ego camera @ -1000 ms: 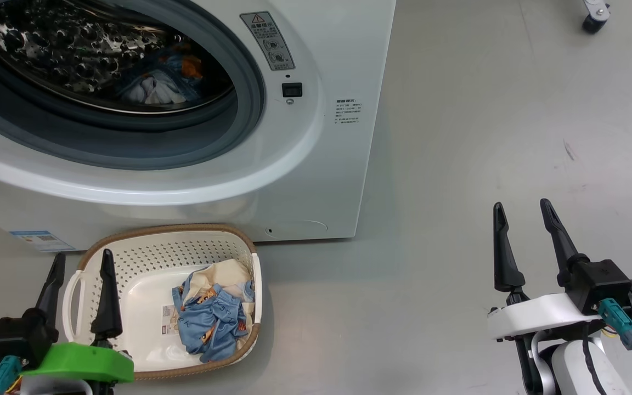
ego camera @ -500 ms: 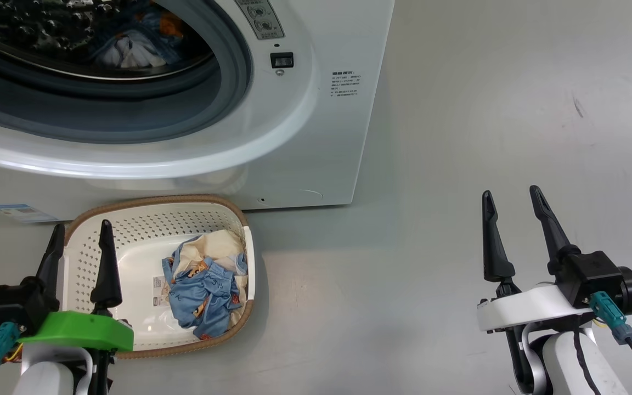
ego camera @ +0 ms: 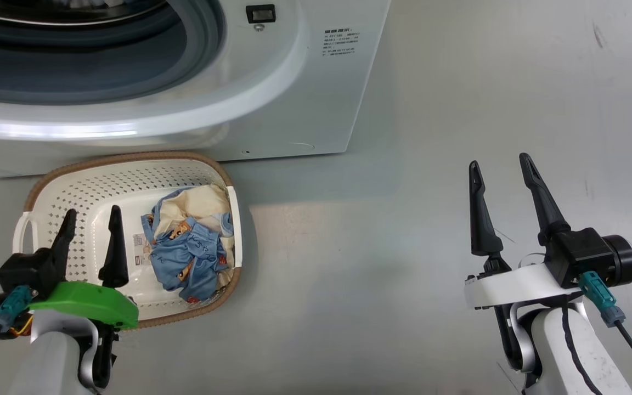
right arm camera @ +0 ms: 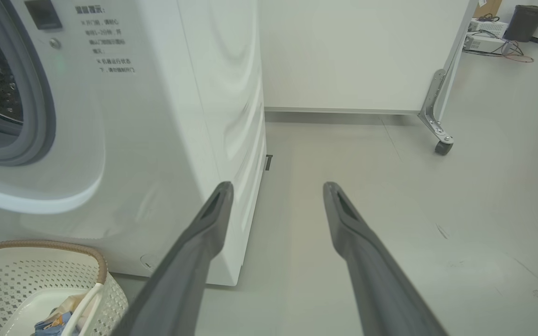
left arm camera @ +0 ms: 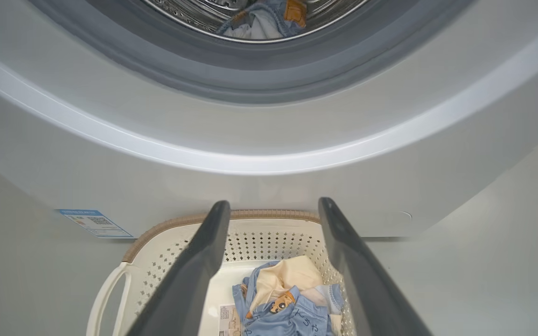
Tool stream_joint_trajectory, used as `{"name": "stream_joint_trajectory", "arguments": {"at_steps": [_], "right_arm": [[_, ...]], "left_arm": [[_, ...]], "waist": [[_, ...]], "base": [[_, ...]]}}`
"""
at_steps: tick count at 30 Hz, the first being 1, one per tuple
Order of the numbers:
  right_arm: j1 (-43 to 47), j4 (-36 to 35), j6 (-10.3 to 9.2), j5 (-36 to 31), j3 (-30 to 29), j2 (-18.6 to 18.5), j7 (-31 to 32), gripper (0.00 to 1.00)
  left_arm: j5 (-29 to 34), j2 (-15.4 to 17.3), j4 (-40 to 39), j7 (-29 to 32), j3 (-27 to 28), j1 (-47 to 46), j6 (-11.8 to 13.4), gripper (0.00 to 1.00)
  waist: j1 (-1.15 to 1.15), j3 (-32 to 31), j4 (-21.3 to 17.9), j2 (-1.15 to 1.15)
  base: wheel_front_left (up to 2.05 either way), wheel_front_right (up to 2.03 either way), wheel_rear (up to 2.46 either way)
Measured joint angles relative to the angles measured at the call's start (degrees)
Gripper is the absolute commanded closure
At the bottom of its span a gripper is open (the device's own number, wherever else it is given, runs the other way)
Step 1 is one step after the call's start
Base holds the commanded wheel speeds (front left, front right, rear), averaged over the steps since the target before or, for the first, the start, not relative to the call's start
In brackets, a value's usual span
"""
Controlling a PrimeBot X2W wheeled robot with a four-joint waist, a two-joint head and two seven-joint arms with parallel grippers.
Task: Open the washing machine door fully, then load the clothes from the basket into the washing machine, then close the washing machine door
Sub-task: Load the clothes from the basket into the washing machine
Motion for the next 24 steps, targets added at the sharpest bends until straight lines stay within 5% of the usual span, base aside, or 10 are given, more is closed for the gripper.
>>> {"name": "stream_joint_trajectory", "arguments": {"at_steps": [24], "right_arm": [[-4.4,-2.8,-2.09,-1.8,1.7,0.4,0.0,0.0]], "left_arm": [[-3.7,5.0,16.2,5.7,-11.3,-15.8,-0.3,0.0]], "waist": [[0.01,14.6,-3.9,0.0]], "base": [[0.0,0.0,0.0]]}}
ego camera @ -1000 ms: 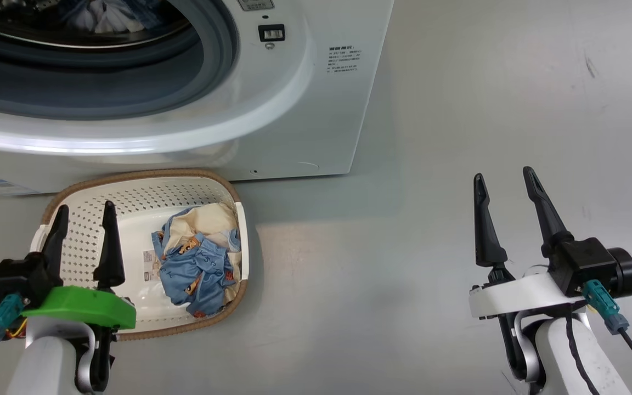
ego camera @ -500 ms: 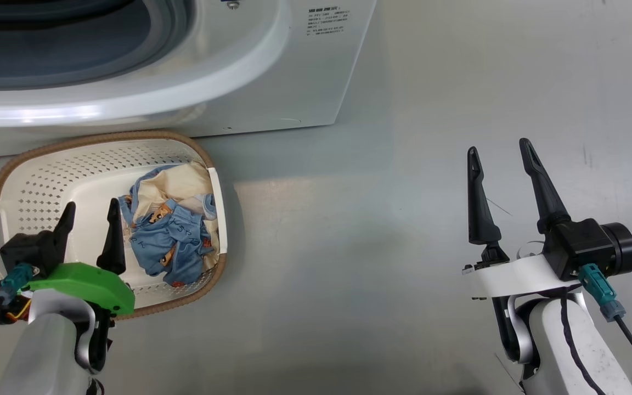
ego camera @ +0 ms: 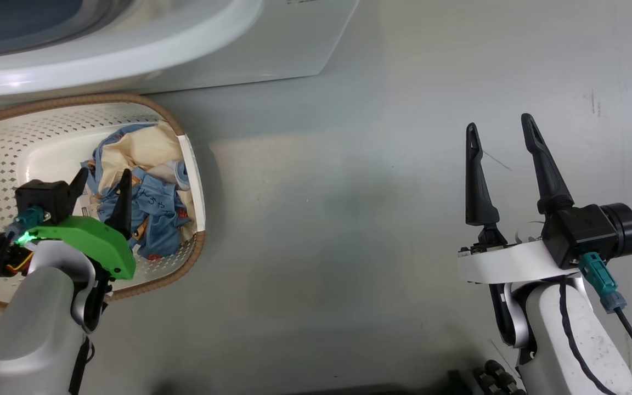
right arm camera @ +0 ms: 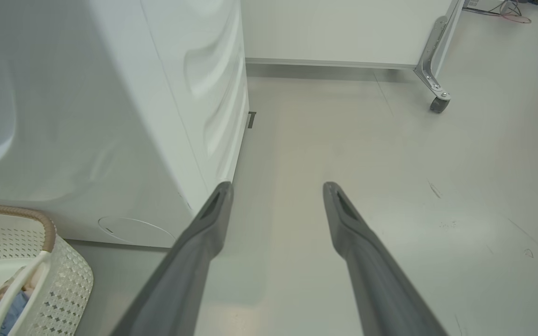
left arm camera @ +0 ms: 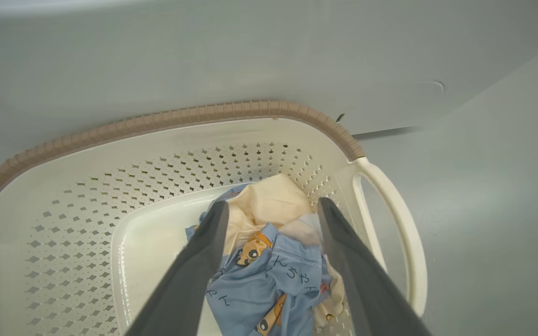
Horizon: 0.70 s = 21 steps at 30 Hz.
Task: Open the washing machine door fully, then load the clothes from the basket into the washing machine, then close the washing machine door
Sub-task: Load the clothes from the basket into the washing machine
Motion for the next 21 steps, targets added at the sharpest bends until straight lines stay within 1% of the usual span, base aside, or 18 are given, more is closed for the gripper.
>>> {"name": "stream_joint_trajectory", "arguments": {"at_steps": [4,9,17,21], "right_arm": [[-1.0,-0.3,-0.09,-0.1,0.1,0.0,0.0,0.0],[-1.7,-0.5,-0.53,-0.5,0.1,0.0,0.0,0.0],[-2.3,-0.7,-0.6,-0.6,0.4,0.1,0.0,0.0],[-3.2,-0.9,-1.0,-0.6,0.6,0.1,0.0,0.0]], "left_arm": [[-0.6,1.1,2.5,1.4,-1.3,-1.9,0.0,0.0],[-2.4,1.4,5.0,2.2,-2.9,-3.9,0.0,0.0],[-3.0,2.9,8.7,3.8,-5.8,-6.2,0.0,0.0],[-3.5,3.7,9.6,4.0,-6.7,-6.8,0.0,0.0]], "waist": [[0.0,2.2,-0.3,0.0],[0.0,4.5,-0.4,0.0],[0.0,7.2,-0.5,0.0],[0.0,8.2,-0.7,0.0]], "base": [[0.0,0.0,0.0],[0.0,0.0,0.0],[0.0,0.0,0.0],[0.0,0.0,0.0]]}}
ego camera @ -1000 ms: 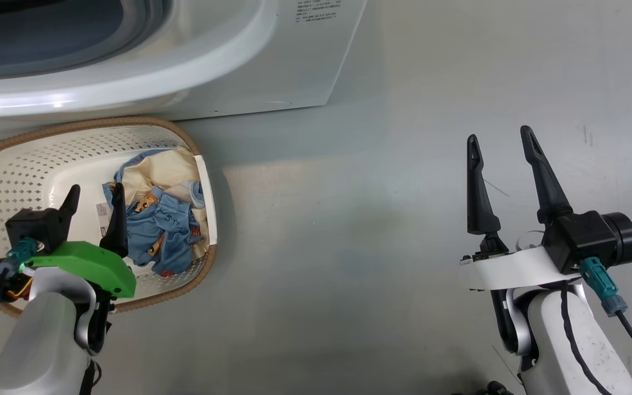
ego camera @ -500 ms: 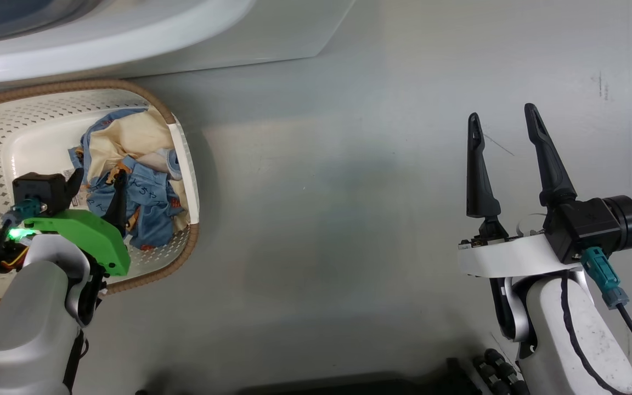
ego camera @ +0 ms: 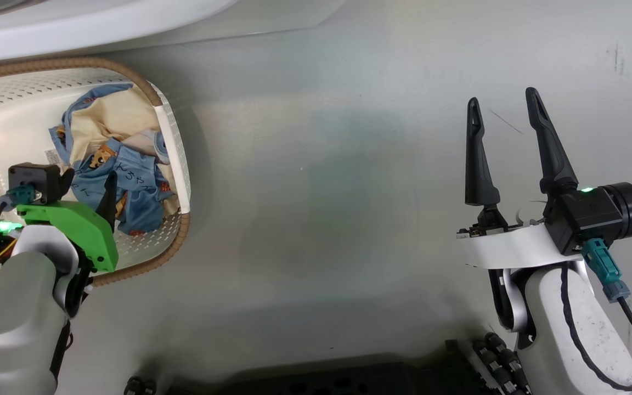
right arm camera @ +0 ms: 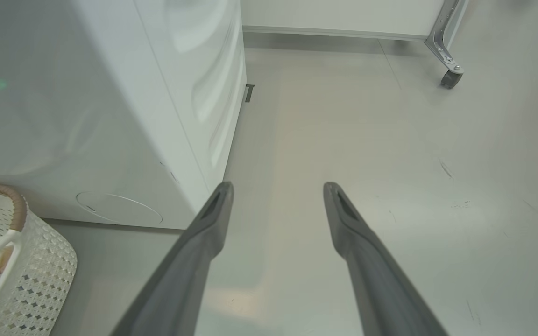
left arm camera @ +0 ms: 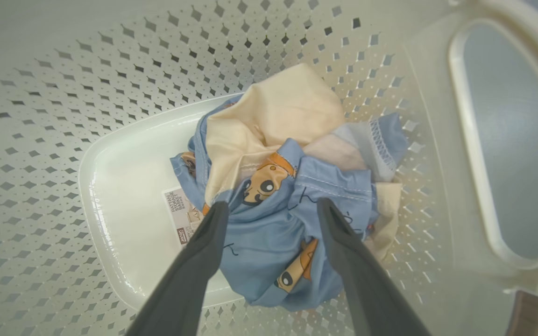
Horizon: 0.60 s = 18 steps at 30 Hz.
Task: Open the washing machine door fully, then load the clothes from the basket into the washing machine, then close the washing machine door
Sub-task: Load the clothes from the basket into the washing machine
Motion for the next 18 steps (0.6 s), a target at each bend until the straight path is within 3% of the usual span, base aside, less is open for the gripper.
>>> {"name": "stream_joint_trajectory", "arguments": {"at_steps": [18], "right_arm": [[-0.4,-0.8,-0.52,0.0,0.1,0.0,0.0,0.0]], "left_arm": [[-2.7,0.8,3.3,0.7,-6.6,-4.7,0.0,0.0]], "waist": [[0.0,3.7,-0.5,0.0]], "base": [[0.0,0.0,0.0]]}}
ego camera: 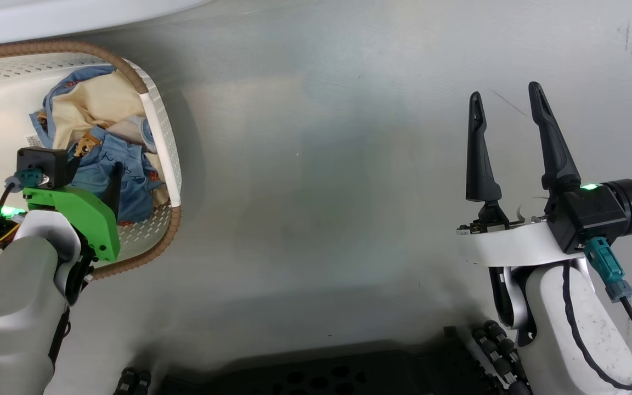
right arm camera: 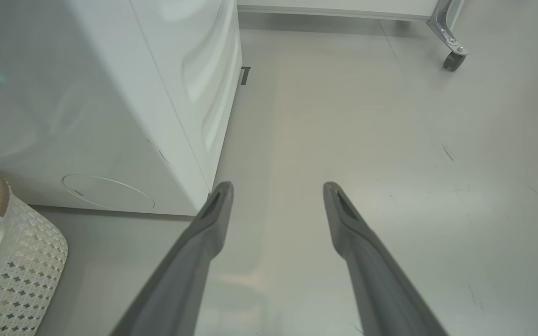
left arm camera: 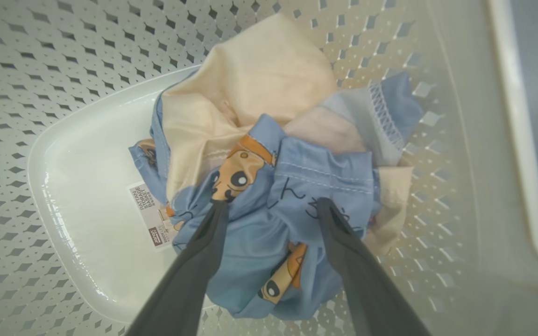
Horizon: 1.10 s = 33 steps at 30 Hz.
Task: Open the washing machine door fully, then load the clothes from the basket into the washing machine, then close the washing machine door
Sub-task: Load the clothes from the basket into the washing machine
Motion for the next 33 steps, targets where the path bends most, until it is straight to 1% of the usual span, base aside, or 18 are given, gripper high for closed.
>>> {"name": "stream_joint_trajectory", "arguments": {"at_steps": [12,20,27,33], "right_arm": [[-0.6,0.0,-0.07,0.0,0.5,0.0,0.0,0.0],[-0.6,0.0,-0.07,0.1,0.8,0.0,0.0,0.0],[-0.6,0.0,-0.08,0.2,0.9,0.0,0.0,0.0],[-0.6,0.0,-0.09,0.6,1.0,0.0,0.0,0.0]], "left_arm": [[-1.8,0.7,2.3,0.0,-2.7,-1.5,0.0,0.0],[-4.5,0.7,3.4,1.0,-4.2,-2.1,0.0,0.0],[-9.5,-0.3,2.0,2.6,-6.6,-2.1,0.0,0.0],[-11.0,0.7,2.3,3.4,-7.2,-2.3,0.0,0.0]], "waist": [[0.0,0.4,0.2,0.0],[0.0,0.4,0.0,0.0],[0.0,0.3,-0.2,0.0],[0.0,0.2,-0.3,0.0]], "base": [[0.0,0.0,0.0],[0.0,0.0,0.0],[0.0,0.0,0.0],[0.0,0.0,0.0]]}}
